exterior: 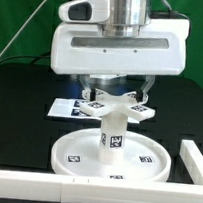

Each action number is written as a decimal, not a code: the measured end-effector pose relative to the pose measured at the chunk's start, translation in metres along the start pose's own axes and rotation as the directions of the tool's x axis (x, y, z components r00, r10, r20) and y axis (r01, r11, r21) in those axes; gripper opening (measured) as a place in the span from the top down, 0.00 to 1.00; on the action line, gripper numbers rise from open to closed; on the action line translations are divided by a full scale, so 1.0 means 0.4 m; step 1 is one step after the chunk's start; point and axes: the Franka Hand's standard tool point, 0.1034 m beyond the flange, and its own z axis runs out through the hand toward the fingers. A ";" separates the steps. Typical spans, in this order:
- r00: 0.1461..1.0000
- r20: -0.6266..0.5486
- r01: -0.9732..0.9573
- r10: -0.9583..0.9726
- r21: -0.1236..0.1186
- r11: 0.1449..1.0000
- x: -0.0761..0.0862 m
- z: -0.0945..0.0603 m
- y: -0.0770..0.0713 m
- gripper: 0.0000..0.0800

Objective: Assemble round table

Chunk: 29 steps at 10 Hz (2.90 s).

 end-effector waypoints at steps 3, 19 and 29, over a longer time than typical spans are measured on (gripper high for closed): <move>1.000 0.000 0.002 -0.002 -0.002 1.000 -0.001 0.006 0.003 0.20; 0.306 0.051 -0.949 0.951 0.092 0.301 0.001 0.013 -0.035 0.30; 0.890 0.035 -0.456 0.455 0.090 0.885 0.003 -0.059 -0.056 0.19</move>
Offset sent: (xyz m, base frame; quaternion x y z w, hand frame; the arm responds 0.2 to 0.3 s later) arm 0.0000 0.0000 0.0000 0.0000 0.0000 0.0000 1.0000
